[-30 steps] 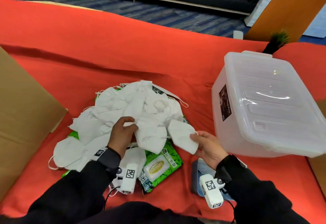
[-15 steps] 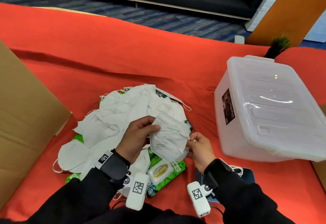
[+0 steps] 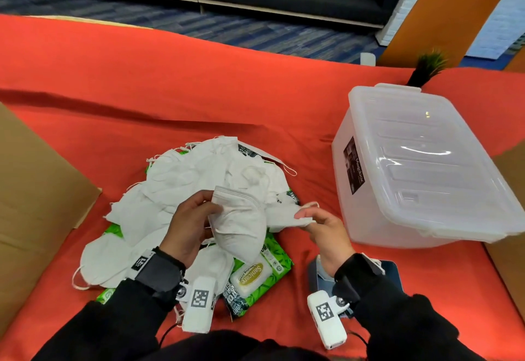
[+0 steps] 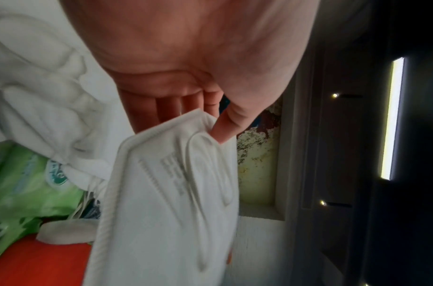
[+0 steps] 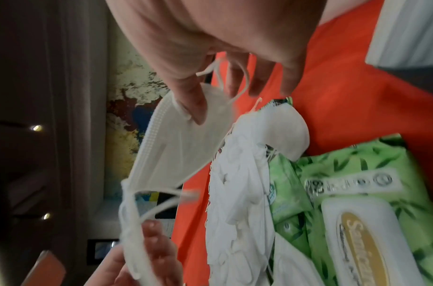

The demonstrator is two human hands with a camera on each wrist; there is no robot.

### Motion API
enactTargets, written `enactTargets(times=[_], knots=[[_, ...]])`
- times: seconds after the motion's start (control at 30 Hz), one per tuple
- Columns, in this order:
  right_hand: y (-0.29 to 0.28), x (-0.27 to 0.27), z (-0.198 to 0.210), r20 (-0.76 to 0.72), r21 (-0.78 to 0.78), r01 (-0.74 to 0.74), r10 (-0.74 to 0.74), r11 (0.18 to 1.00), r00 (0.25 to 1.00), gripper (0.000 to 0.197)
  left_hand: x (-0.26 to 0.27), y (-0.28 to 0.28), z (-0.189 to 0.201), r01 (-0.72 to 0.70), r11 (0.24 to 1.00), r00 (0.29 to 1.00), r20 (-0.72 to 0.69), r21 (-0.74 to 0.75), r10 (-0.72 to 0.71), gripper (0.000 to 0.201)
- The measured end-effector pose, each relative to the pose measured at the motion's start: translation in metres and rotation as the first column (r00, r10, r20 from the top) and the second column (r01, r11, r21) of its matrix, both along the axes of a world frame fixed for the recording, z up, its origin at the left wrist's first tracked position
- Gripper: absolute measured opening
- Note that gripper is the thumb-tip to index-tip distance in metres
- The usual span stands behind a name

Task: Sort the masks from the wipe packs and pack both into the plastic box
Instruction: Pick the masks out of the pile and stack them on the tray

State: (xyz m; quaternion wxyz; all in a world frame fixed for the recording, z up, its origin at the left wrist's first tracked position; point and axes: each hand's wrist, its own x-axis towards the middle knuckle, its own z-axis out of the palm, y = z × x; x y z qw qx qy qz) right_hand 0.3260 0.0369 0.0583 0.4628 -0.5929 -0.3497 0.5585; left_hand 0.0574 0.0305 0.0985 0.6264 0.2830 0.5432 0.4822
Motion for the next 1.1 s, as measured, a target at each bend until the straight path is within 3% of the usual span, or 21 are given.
enactTargets(times=[0.07, 0.17, 0.27, 0.37, 0.43, 0.53, 0.6, 0.63, 0.7, 0.77, 0.87, 0.97, 1.03, 1.1], knots=[[0.002, 0.004, 0.005, 0.064, 0.089, -0.019, 0.013, 0.996, 0.998, 0.047, -0.002, -0.003, 0.000, 0.001, 1.000, 0.997, 0.078, 0.005, -0.001, 0.029], [0.001, 0.008, 0.018, 0.005, 0.171, -0.101, 0.102, 0.980, 0.995, 0.042, -0.001, 0.000, 0.009, -0.002, 0.999, 0.966, 0.260, 0.044, -0.009, 0.029], [-0.002, 0.003, 0.029, 0.059, 0.295, -0.209, 0.200, 0.932, 0.978, 0.054, 0.011, 0.004, 0.020, 0.090, 0.990, 0.934, 0.335, 0.109, -0.122, 0.030], [-0.005, -0.006, 0.036, 0.081, 0.381, -0.232, 0.218, 0.895, 0.973, 0.037, 0.030, 0.005, 0.018, 0.211, 0.966, 0.968, 0.109, 0.148, -0.228, 0.025], [-0.008, -0.011, 0.040, 0.061, 0.414, -0.221, 0.215, 0.883, 0.975, 0.027, 0.037, 0.004, 0.015, 0.221, 0.964, 0.973, 0.034, 0.151, -0.228, 0.023], [-0.007, -0.011, 0.035, 0.189, 0.381, -0.189, 0.124, 0.905, 0.974, 0.038, 0.030, 0.005, 0.015, 0.049, 0.991, 0.990, 0.125, 0.122, -0.064, 0.016], [-0.005, -0.007, 0.033, 0.307, 0.290, -0.157, 0.064, 0.944, 0.950, 0.033, 0.015, 0.006, 0.019, -0.029, 0.985, 0.989, 0.147, 0.169, 0.004, 0.016], [-0.004, -0.005, 0.031, 0.289, 0.227, -0.129, 0.060, 0.965, 0.955, 0.025, 0.006, 0.006, 0.022, -0.020, 0.975, 0.994, 0.112, 0.223, -0.005, 0.015], [-0.003, -0.002, 0.027, 0.120, 0.083, -0.080, 0.070, 0.993, 0.990, 0.016, -0.010, 0.003, 0.033, 0.067, 0.945, 0.997, 0.013, 0.320, -0.075, 0.016], [-0.005, -0.002, 0.026, -0.075, -0.058, -0.074, 0.070, 0.996, 0.995, 0.027, -0.019, -0.001, 0.044, 0.210, 0.904, 0.977, -0.041, 0.373, -0.210, 0.017], [-0.008, -0.009, 0.027, -0.234, -0.107, -0.109, 0.082, 0.988, 0.969, 0.036, -0.012, -0.005, 0.051, 0.365, 0.849, 0.930, -0.112, 0.383, -0.350, 0.019], [-0.010, -0.022, 0.029, -0.256, -0.035, -0.202, 0.187, 0.979, 0.948, 0.033, 0.008, 0.003, 0.032, 0.392, 0.846, 0.915, -0.248, 0.362, -0.317, 0.017], [-0.014, -0.028, 0.028, -0.197, 0.022, -0.311, 0.309, 0.950, 0.930, 0.029, 0.017, 0.010, 0.018, 0.402, 0.864, 0.908, -0.252, 0.305, -0.334, 0.018], [-0.017, -0.029, 0.030, -0.175, -0.034, -0.353, 0.342, 0.935, 0.923, 0.024, 0.021, 0.014, 0.011, 0.449, 0.849, 0.882, -0.291, 0.279, -0.371, 0.021]])
